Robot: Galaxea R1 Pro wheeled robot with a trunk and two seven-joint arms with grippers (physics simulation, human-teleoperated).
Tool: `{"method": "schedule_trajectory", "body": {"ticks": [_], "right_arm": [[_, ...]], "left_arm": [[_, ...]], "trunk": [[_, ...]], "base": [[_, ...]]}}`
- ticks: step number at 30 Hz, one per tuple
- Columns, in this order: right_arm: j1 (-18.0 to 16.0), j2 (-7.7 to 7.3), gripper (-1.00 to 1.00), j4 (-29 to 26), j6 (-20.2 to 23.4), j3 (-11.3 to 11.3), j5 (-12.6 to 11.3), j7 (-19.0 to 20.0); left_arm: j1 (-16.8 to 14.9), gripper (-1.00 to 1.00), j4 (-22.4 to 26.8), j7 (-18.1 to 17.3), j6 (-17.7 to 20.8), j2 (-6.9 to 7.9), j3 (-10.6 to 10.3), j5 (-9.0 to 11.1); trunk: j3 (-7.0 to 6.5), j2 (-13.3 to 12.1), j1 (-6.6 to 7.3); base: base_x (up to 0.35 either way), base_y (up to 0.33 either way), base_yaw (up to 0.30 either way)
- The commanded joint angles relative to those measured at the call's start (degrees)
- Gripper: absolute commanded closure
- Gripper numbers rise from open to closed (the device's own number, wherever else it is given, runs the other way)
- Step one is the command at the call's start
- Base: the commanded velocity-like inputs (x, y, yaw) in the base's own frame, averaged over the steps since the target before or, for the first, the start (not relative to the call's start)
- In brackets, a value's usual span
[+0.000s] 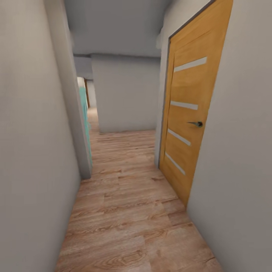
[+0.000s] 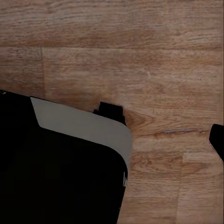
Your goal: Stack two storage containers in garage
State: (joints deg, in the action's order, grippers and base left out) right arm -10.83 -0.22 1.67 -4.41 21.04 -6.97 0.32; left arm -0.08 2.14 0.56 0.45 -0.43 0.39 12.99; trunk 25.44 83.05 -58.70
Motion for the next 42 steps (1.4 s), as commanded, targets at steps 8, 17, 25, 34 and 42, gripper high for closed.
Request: {"method": "schedule_trajectory", "body": {"ticks": [8,17,25,34,42], "right_arm": [[-0.07,-0.04,-1.00,0.18,-0.42,0.64,-4.08,0.12],[-0.07,-0.09,-1.00,0.17,-0.48,0.99,-3.45,0.22],[-0.07,-0.11,-1.00,0.15,-0.43,1.13,-3.48,0.50],[-0.07,-0.11,-1.00,0.16,-0.24,1.20,-3.66,0.03],[-0.07,-0.13,-1.00,0.17,-0.33,1.20,-3.66,0.03]], "left_arm": [[-0.01,-1.00,0.06,0.07,-0.01,0.07,0.05,0.36],[-0.01,-1.00,0.06,0.09,-0.01,0.13,0.05,1.72],[-0.01,-1.00,0.06,0.06,0.03,0.19,-0.03,3.82],[-0.01,-1.00,0.06,0.06,-0.04,0.27,-0.03,3.97],[-0.01,-1.00,0.06,0.06,-0.05,0.33,-0.03,3.97]], "trunk": [[0.06,0.03,-0.03],[0.06,0.03,-0.03],[0.06,0.03,-0.03],[0.06,0.03,-0.03],[0.06,0.03,-0.03]], "base": [[0.319,-0.053,0.240],[0.306,-0.142,0.024],[0.296,-0.202,0.001],[0.295,-0.205,0.165],[0.296,-0.188,0.243]]}}
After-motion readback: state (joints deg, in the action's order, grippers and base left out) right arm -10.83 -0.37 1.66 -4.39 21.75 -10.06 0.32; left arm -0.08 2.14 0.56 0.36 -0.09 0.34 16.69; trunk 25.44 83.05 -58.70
